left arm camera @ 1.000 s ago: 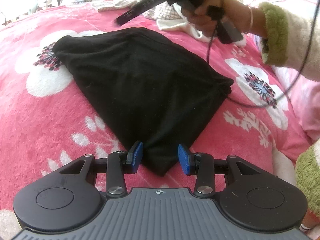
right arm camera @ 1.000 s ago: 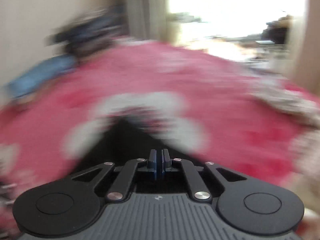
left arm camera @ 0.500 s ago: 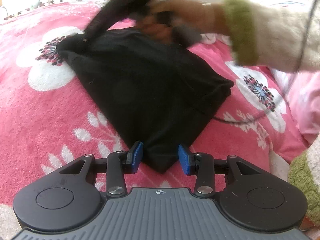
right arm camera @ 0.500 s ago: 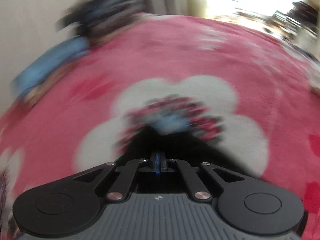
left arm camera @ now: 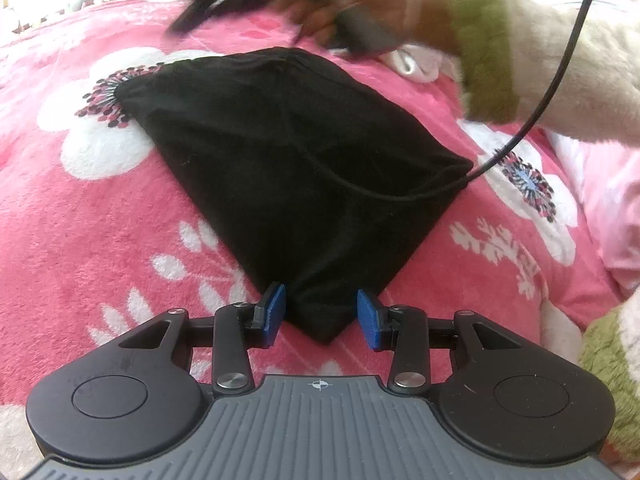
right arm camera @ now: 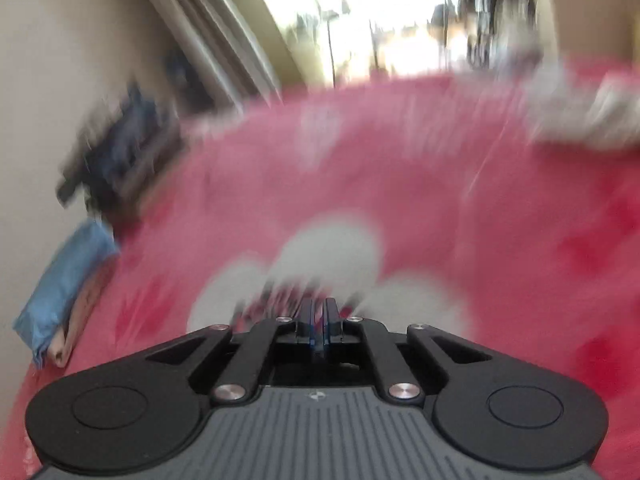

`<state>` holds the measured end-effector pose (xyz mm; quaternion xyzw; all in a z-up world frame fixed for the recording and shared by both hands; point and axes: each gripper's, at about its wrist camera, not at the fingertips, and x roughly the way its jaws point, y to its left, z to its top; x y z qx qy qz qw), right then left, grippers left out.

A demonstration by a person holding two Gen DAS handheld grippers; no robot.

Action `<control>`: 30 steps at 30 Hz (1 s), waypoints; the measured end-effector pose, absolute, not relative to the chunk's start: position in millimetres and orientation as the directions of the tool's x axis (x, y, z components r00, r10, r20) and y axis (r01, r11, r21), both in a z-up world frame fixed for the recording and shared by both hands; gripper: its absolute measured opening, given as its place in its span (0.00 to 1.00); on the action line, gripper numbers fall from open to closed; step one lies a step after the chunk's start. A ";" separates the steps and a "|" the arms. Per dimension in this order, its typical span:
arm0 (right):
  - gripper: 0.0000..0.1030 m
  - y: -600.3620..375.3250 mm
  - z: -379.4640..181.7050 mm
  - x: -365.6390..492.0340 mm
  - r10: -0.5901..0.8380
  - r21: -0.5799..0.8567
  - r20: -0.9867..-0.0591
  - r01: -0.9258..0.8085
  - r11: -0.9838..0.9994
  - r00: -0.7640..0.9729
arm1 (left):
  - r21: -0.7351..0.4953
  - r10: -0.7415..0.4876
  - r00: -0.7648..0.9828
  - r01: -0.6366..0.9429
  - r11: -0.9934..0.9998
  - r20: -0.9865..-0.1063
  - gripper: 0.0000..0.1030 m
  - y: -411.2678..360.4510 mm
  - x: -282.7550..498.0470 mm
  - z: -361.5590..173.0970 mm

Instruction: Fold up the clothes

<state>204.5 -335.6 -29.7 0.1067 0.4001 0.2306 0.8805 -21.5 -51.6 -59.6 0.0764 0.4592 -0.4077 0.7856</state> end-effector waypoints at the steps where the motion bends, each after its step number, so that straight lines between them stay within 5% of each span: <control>1: 0.05 -348.9 -16.9 195.5 0.490 0.359 -0.646 -0.334 0.872 0.586 | -0.248 -0.568 0.260 0.707 0.663 -0.781 0.38 -50.4 -19.9 -54.7; 7: 0.06 -362.1 -33.8 144.5 0.501 0.355 -0.763 -0.383 0.853 0.408 | -0.145 -0.507 0.348 0.695 0.704 -0.789 0.39 -68.4 6.7 -36.1; 13: 0.04 -417.7 -46.5 159.6 0.286 0.326 -0.768 -0.035 0.945 0.573 | -0.013 -0.299 0.346 0.634 0.773 -0.889 0.39 -108.1 39.4 -51.8; 19: 0.04 -382.8 -27.2 115.5 0.416 0.285 -0.773 -0.323 0.902 0.480 | -0.053 -0.275 0.307 0.573 0.817 -0.911 0.40 -103.1 47.3 -53.9; 27: 0.06 -396.1 -15.3 99.4 0.161 0.027 -0.762 -0.218 0.976 0.627 | -0.018 -0.216 0.297 0.550 0.835 -0.930 0.41 -112.7 50.9 -53.1; 30: 0.06 -378.0 -15.2 76.9 0.319 0.128 -0.775 -0.359 0.925 0.546 | -0.003 -0.199 0.300 0.546 0.838 -0.933 0.42 -115.4 49.8 -53.0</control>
